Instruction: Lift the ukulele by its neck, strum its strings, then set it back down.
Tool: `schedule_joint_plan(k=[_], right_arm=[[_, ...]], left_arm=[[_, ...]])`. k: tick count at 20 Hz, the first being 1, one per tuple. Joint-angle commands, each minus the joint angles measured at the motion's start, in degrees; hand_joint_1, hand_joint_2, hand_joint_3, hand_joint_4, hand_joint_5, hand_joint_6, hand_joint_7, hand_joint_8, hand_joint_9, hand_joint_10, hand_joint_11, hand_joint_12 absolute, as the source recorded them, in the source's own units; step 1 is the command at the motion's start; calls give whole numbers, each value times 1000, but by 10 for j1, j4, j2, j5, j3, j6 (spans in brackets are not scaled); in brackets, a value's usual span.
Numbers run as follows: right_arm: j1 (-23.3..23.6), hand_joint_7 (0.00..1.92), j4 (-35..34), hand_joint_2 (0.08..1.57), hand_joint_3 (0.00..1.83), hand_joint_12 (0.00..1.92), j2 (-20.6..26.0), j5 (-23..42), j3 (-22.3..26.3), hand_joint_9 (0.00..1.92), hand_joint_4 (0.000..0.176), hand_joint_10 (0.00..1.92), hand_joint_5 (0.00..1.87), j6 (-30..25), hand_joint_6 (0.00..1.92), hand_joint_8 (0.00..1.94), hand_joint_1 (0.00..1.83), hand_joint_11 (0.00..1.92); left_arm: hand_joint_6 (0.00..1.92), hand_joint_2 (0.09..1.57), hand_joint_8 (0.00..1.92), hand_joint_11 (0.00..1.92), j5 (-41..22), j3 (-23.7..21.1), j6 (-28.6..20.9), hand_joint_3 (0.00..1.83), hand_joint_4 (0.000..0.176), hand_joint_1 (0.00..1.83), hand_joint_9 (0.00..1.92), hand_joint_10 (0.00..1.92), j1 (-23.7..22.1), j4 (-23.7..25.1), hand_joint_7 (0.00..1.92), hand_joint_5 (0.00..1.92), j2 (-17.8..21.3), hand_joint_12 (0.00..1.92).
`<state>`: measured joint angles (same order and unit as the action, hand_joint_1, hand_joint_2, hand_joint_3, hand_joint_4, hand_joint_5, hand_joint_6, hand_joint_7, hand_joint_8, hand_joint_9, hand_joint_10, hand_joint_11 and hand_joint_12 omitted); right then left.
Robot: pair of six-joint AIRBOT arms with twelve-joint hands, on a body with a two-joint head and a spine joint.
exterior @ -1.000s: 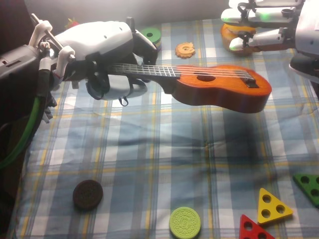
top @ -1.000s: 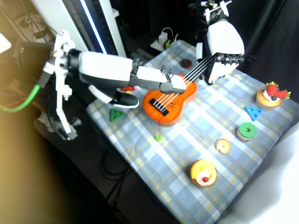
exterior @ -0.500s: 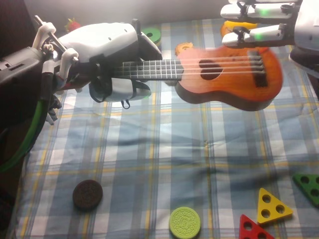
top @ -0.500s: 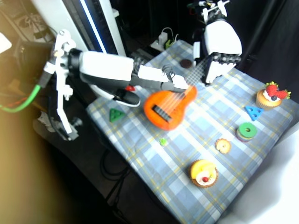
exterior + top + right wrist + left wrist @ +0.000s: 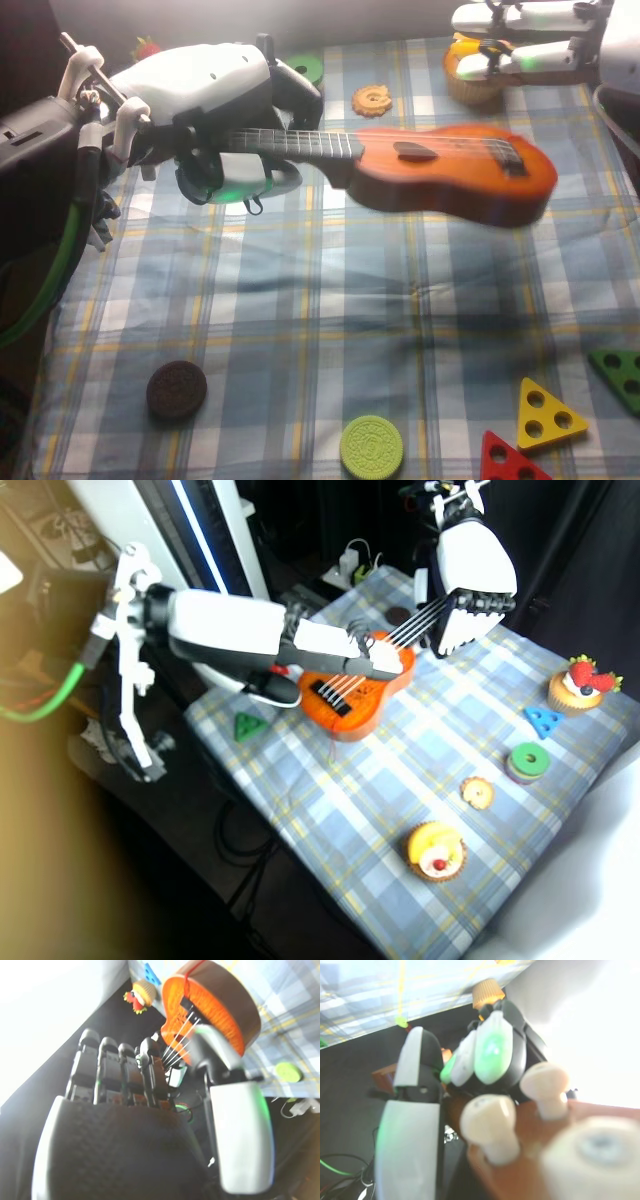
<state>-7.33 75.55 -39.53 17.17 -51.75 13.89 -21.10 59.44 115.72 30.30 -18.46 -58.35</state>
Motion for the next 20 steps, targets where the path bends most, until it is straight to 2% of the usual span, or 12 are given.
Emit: schedule_joint_plan(k=[1,5,7,9,11,12,14,15,16,17,19,20], right_arm=[[5,58,-20,989,959,56,6,21,1,3,0,1,366,4,19,3,944,0],[4,81,-23,996,1101,0,18,26,9,1,0,0,355,4,3,8,871,0],[4,8,-23,1071,918,0,18,26,9,0,0,0,261,4,0,0,749,0],[4,66,-22,1055,888,0,18,26,10,0,0,0,359,4,29,7,784,0],[4,69,-20,993,1003,0,20,26,12,0,3,0,367,4,14,0,846,0],[5,50,-20,1027,818,0,19,27,12,0,0,0,339,4,5,0,743,0],[7,9,-20,1055,736,0,21,31,15,0,0,0,321,4,1,0,730,0],[8,1,-20,1077,441,0,22,32,16,0,0,0,229,4,0,0,983,0],[8,0,-19,1130,257,2,22,34,17,0,0,0,201,4,3,0,1039,1],[8,0,-19,1172,144,23,22,36,17,0,0,0,189,4,1,0,1033,12],[8,0,-17,1247,65,711,22,36,18,0,0,0,163,4,11,0,1042,0],[8,23,-17,1258,48,790,23,36,18,3,0,1,174,4,11,2,1034,0]], left_arm=[[1908,1233,1921,1592,-76,0,-5,12,0,1301,1483,1921,-6,5,1291,835,3,1921],[1921,1218,1921,1551,-83,-1,-9,0,0,1343,1442,1921,-5,7,1248,867,3,1921],[1921,1207,1921,1551,-83,-1,-10,0,0,1370,1437,1921,-5,7,1250,882,3,1921],[1921,1196,1921,1542,-81,-1,-10,0,0,1397,1426,1921,-5,8,1236,920,4,1921],[1921,1204,1921,1540,-76,1,-10,0,0,1375,1429,1921,-5,8,1225,851,4,1921],[1921,1214,1921,1557,-72,4,-10,2,0,1377,1441,1921,-4,8,1238,872,4,1921],[1921,1229,1921,1595,-60,13,-11,8,0,1357,1471,1921,-4,4,1276,906,-2,1921],[1921,1241,1921,1582,-59,14,-10,11,0,1327,1460,1921,-4,2,1275,898,-4,1921],[1921,1234,1921,1577,-52,18,-10,6,0,1325,1459,1921,-4,1,1280,890,-7,1921],[1657,1277,1921,1559,-48,21,-9,45,0,1104,1449,1921,-4,0,1273,688,-10,1921],[1679,1180,1921,1547,-45,25,-9,351,0,1024,1453,1921,-2,-4,1253,607,-12,1921],[1873,1187,1921,1531,-46,25,-9,197,0,1220,1441,1921,-2,-5,1246,767,-12,1921]])
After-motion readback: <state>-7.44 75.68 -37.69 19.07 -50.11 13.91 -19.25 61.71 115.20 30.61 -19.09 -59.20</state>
